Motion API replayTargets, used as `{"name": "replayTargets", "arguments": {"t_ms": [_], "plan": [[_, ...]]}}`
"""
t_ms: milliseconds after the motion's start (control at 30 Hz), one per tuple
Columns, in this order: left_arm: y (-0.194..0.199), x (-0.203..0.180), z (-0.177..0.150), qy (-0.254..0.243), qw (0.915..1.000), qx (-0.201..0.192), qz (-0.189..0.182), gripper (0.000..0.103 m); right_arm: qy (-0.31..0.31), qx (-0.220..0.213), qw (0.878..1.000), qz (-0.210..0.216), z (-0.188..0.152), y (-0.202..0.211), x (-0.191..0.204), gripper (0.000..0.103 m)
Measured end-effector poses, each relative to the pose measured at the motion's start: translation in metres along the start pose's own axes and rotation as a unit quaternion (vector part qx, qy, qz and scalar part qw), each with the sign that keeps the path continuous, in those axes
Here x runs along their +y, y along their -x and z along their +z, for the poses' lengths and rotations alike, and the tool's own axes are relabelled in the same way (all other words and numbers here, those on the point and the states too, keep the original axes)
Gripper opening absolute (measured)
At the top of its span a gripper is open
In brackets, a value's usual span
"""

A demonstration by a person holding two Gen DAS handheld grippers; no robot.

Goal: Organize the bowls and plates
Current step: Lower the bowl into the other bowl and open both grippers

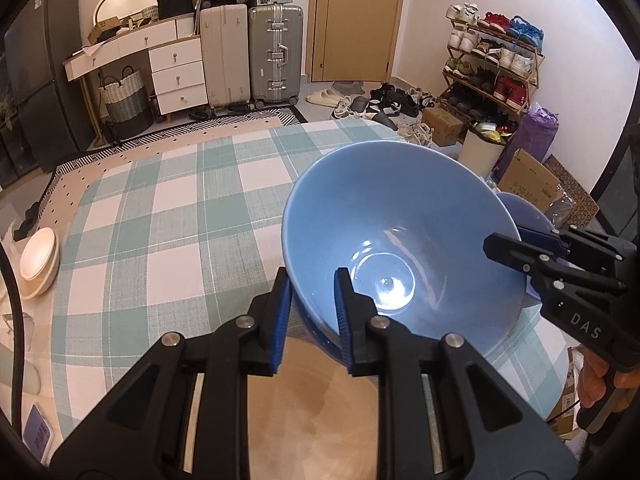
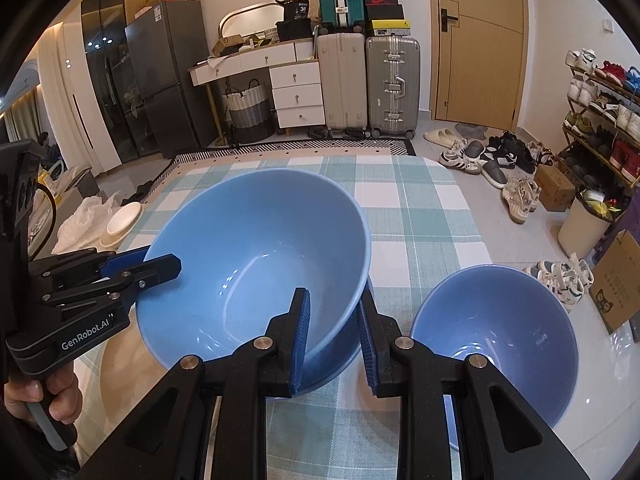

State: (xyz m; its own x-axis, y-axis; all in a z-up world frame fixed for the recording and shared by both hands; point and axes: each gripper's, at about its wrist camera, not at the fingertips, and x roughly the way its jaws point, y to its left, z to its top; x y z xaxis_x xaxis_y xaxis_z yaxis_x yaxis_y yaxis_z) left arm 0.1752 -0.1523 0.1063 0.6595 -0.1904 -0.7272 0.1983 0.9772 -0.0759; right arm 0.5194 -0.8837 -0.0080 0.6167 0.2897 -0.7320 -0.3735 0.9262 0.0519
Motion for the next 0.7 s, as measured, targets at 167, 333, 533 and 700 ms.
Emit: {"name": "replayTargets", "arguments": {"t_ms": [167,333,533,700], "plan": [[-0.023,0.004,-0.004,-0.002,0.9999,0.010,0.012,0.018,0.006,0.014,1.000,-0.005,-0.003,-0.016,0.002,0.024],[-0.043,0.008,-0.007,-0.004,0.9997,0.014,0.019,0.018,0.013,0.023,1.000,-0.012,-0.005,-0.028,0.003,0.024],[-0.062,0.008,-0.010,-0.018,0.9994,0.015,0.027,0.018,0.025,0.031,0.999,-0.028,-0.011,-0.039,0.005,0.024],[-0.075,0.006,-0.013,-0.020,0.9991,0.024,0.028,0.018,0.041,0.031,0.997,-0.052,-0.015,-0.044,0.007,0.025]]}}
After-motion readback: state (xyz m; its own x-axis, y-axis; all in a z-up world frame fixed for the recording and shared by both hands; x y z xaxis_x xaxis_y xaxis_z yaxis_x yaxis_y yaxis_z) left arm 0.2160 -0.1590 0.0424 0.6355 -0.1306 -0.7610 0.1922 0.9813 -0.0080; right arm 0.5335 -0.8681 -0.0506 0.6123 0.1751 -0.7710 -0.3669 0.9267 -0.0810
